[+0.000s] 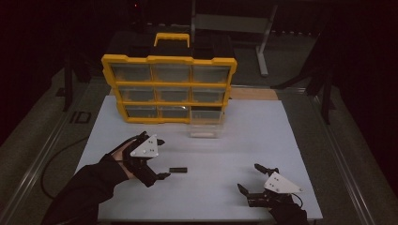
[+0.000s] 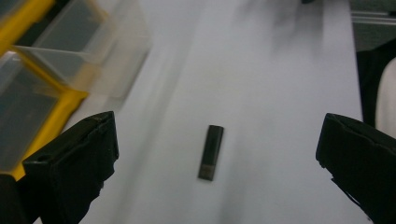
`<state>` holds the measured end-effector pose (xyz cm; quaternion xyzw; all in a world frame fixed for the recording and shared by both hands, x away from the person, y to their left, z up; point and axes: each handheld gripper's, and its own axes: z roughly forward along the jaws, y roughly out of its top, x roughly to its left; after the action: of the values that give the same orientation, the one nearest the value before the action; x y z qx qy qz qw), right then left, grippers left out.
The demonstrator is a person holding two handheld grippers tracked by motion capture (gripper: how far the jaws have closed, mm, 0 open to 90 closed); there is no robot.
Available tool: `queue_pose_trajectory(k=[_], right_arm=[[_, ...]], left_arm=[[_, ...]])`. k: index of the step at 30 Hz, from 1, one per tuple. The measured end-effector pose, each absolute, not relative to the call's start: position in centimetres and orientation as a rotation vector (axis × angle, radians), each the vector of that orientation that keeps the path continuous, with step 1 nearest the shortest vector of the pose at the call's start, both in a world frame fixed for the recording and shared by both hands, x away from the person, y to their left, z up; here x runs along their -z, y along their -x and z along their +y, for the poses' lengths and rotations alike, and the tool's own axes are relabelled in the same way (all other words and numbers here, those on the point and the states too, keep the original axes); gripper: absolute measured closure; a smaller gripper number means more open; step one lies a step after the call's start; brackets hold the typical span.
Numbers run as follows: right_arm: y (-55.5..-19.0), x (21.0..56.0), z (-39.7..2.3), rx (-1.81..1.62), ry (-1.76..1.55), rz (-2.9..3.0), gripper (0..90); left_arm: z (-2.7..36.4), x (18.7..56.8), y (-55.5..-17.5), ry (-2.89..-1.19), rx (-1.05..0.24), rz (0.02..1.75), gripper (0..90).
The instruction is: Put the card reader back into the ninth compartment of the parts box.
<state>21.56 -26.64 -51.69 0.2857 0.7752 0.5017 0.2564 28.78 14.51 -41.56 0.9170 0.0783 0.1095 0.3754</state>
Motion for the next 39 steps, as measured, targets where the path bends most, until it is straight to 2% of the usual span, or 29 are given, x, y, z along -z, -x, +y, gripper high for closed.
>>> queue_pose_trajectory(k=[24, 39], right_arm=[[-21.6, 51.7, -26.6, -1.356, -0.767, 2.110, 8.2], [-21.6, 51.8, -26.6, -1.353, -0.777, 2.114, 8.2]], left_arm=[[12.1, 46.2, -31.2, -2.433, -0.138, 0.161, 0.4], [11.6, 48.7, -32.4, -2.497, -0.106, 0.174, 6.7]])
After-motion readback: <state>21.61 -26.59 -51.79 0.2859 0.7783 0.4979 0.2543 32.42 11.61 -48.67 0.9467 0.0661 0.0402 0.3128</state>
